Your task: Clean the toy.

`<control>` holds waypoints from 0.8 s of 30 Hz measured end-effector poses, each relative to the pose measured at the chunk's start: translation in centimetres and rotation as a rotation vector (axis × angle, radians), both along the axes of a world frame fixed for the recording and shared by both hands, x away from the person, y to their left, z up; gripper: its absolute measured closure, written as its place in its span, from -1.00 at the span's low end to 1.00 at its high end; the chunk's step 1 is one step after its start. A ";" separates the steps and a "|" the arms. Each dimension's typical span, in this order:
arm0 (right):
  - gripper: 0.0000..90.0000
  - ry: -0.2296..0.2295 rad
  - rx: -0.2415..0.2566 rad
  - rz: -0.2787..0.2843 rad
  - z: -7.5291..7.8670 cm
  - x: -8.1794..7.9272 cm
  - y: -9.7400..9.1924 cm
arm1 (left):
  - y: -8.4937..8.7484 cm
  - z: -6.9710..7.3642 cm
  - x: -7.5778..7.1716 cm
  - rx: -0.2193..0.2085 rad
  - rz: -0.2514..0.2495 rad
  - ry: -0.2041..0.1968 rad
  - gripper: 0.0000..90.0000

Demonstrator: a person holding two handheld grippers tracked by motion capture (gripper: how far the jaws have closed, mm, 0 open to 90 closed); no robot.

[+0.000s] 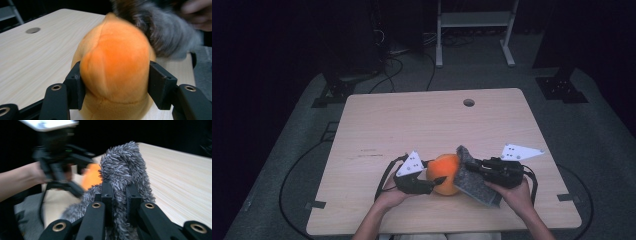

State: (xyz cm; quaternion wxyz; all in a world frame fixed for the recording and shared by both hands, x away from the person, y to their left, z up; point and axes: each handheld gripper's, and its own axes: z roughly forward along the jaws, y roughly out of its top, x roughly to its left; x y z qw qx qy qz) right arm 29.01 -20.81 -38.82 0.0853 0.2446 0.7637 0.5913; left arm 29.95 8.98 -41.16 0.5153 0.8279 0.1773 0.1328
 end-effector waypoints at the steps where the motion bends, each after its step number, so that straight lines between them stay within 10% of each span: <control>1: 0.78 -0.010 -0.008 0.029 0.1 -0.2 0.6 | 0.0 -0.1 0.0 -0.005 -0.005 0.004 -0.12; 8: 0.78 -0.059 -0.115 -0.021 -1.3 0.2 2.1 | 0.0 -0.5 0.3 -0.012 0.002 0.022 -0.11; 13: 0.78 0.008 -0.135 -0.109 -2.4 1.4 -0.1 | -0.2 -0.6 0.2 -0.023 0.011 0.023 -0.11; 24: 0.78 -0.018 -0.100 -0.046 -1.9 1.1 0.6 | -0.8 -1.0 0.1 -0.026 0.026 0.009 -0.12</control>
